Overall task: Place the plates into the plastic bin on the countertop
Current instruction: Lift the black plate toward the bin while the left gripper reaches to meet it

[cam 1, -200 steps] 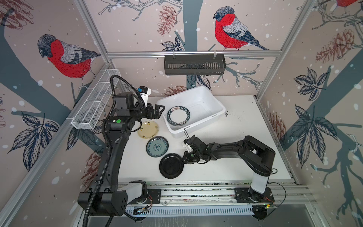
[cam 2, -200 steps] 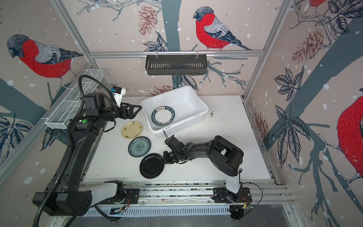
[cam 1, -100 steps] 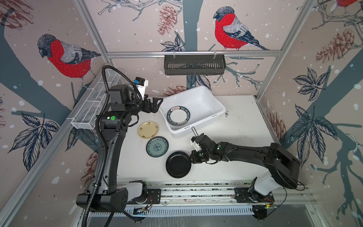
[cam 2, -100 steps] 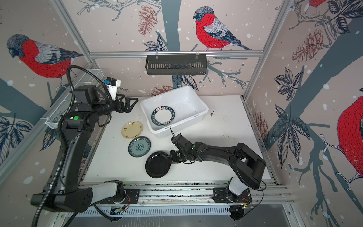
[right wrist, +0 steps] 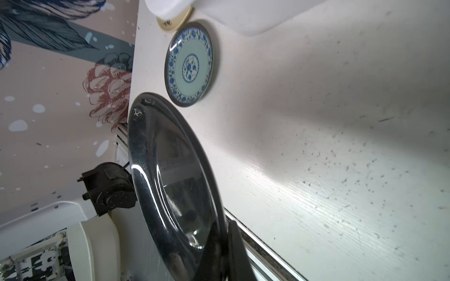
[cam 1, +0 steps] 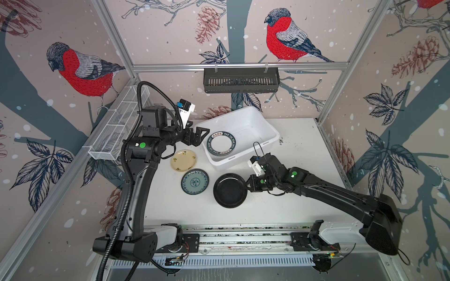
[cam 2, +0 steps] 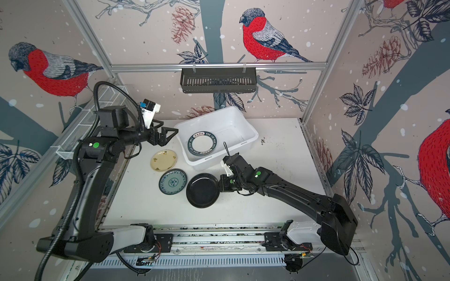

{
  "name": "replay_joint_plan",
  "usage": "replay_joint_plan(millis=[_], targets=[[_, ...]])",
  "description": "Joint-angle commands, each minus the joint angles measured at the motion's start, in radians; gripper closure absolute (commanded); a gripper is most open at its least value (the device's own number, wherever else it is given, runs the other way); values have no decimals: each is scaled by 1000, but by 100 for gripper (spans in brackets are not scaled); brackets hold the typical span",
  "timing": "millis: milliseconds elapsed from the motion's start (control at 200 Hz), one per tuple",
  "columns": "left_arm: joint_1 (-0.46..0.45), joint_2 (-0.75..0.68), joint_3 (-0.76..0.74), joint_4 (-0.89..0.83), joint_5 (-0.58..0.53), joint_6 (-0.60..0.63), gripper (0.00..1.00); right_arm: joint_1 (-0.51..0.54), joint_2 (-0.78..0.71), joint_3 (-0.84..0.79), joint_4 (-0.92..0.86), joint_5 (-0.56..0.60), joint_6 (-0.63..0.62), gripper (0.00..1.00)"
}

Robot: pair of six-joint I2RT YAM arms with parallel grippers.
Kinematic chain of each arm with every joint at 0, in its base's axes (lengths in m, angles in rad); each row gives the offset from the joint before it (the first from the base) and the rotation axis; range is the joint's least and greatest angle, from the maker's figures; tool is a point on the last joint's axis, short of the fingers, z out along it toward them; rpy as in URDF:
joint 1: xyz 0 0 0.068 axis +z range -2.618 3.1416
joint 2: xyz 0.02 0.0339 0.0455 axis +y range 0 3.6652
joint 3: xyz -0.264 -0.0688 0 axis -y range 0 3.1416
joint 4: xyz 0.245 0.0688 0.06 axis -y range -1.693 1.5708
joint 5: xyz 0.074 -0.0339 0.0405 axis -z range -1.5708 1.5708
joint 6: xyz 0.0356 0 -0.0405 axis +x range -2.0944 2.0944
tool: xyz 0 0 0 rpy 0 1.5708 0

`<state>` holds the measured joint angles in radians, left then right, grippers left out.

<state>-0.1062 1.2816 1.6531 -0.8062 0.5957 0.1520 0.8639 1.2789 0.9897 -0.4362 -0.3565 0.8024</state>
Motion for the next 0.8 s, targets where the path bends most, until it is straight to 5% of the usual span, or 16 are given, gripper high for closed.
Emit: replay_joint_plan(millis=[0,335,796], targets=[[-11,21,22,-77,86,22,10,-49,-22,52,-51,-7,-36,97],[-45,95,-34,-9,154,-110,24,-185,57,234,-78,-40,-103,97],[-118,187,-87,37,229,-180,28,-278,209,427,-46,-106,-141,97]])
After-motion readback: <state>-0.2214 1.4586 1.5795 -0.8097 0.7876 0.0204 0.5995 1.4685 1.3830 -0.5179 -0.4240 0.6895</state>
